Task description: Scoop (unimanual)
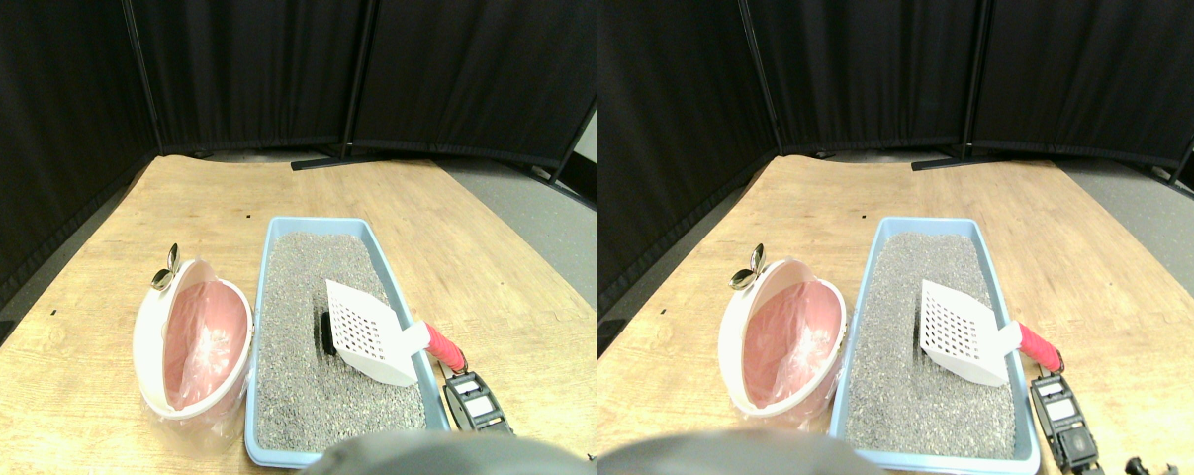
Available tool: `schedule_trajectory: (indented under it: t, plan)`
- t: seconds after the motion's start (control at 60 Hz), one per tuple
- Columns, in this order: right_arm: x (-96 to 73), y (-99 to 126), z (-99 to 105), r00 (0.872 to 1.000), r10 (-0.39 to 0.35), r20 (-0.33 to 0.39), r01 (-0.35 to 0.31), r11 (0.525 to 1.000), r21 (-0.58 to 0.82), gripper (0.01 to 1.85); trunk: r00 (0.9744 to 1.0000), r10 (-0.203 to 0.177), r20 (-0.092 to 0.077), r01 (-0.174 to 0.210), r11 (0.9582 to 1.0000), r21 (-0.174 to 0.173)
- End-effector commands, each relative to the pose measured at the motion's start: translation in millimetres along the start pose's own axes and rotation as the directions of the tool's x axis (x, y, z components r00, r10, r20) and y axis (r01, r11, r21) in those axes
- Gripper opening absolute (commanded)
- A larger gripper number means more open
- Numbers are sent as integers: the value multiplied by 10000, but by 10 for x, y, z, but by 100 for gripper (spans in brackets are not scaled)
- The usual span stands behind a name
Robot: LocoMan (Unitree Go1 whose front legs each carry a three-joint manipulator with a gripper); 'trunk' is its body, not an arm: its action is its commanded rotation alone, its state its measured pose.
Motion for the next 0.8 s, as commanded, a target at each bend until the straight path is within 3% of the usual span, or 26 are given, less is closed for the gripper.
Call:
schedule_trajectory:
  t: [0.017, 0.283, 0.5, 0.617, 0.8]
  plan:
    - [5, -12, 84, 9993, -74, 380, 79, 9999, -123, 46, 10000, 79, 27, -79, 10000, -35]
    - [-45, -34, 128, 9974, -201, 697, 173, 9990, 403, 44, 9999, -7, 134, 7, 10000, -16]
    - [-79, -88, 140, 9930, -289, 1143, 250, 9990, 357, 44, 9999, -104, 128, 103, 9999, 28]
    - [-60, -129, 114, 9871, -204, 1587, -2, 9916, 1291, 60, 9998, -166, 111, 166, 9999, -5]
    - [-13, -147, 87, 9840, -126, 1775, -164, 9868, 1609, 80, 9998, -192, 65, 192, 9998, -12]
